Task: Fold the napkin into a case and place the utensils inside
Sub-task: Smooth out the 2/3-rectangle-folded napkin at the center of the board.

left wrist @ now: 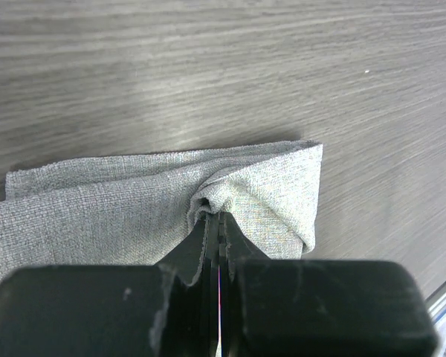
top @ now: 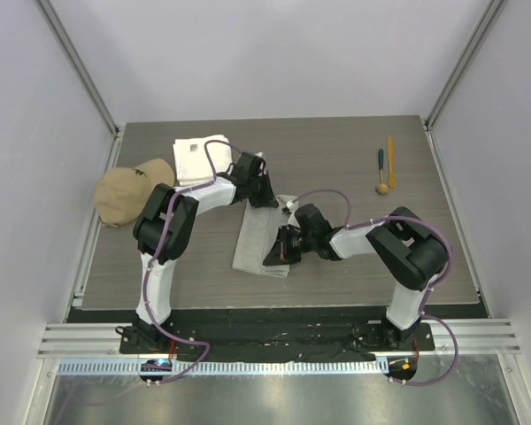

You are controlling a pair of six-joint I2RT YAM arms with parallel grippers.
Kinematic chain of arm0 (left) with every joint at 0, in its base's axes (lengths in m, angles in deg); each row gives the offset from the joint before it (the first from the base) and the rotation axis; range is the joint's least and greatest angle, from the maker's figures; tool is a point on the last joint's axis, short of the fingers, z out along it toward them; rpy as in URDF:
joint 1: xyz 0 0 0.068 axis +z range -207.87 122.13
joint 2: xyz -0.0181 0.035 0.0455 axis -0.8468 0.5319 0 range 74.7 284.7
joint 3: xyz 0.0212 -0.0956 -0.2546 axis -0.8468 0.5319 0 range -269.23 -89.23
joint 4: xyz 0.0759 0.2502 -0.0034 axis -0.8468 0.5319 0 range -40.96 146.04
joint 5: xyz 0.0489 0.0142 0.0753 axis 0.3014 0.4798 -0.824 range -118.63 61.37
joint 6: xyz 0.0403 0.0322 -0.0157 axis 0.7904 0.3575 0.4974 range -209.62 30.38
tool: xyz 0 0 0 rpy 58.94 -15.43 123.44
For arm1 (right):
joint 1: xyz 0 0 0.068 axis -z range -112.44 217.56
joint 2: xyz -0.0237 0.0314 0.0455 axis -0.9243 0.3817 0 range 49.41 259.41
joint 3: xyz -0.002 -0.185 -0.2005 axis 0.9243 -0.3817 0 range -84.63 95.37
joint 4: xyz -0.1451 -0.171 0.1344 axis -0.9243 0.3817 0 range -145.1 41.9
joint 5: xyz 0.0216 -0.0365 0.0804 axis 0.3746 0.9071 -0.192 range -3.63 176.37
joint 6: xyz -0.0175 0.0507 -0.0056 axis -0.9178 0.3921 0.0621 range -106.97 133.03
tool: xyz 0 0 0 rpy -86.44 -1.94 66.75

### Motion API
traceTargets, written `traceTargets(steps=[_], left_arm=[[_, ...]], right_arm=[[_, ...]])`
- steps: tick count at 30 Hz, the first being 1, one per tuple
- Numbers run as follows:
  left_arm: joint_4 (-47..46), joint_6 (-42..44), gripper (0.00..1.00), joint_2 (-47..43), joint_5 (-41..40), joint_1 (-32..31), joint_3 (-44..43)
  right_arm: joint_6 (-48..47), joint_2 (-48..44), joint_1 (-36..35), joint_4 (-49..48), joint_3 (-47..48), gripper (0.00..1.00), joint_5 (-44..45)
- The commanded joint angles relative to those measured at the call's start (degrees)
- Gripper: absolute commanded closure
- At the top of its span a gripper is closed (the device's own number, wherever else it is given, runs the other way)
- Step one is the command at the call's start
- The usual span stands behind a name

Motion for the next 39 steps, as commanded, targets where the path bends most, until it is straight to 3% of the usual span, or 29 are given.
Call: traceTargets(steps=[1,5,7,10,11,14,16,21,29,39], left_arm=[[3.55,2.14,1.00,1.48,-2.31,0.51,-0.11],[3.56,2.14,1.00,1.57,-3.01,0.77,-0.38],[4.43,2.76,1.00,1.40,-3.11,0.86,-1.07],[5.05,2.85,1.00,0.96,-2.49,0.86,-0.99],[4.88,2.76,1.00,0.61,-2.49,0.86,-0.47],[4.43,2.50,1.00,0.34,-2.32,0.86,0.33],[4.35,2.23,1.00,0.43,-2.05,0.86,0.50],[4.00,1.88,1.00,0.52,-1.44,0.86,0.59],[4.00,1.97,1.00,0.52,-1.61,0.86,0.68],[3.73,1.62,1.00,0.61,-1.17,0.86,-0.11]], right_arm=[[5.76,1.64,-1.73,-14.56,-4.06,0.99,-3.60],[7.79,4.46,-1.64,-23.86,-10.48,0.99,-5.69],[10.32,0.97,-1.38,-29.05,-12.41,0.99,-7.99],[4.40,-11.07,3.09,-17.26,-12.96,0.99,-4.84],[2.45,-13.27,4.84,-8.51,-10.86,0.99,-3.35],[-3.61,-16.28,15.03,2.52,-4.98,0.98,-2.02],[-4.60,-13.23,21.72,3.79,-1.89,0.97,-2.98],[-3.47,-1.71,26.13,1.96,9.97,0.96,-6.05],[2.16,10.95,25.78,-6.48,18.25,0.99,-8.43],[5.94,17.29,21.66,-12.37,19.48,0.99,-7.03]])
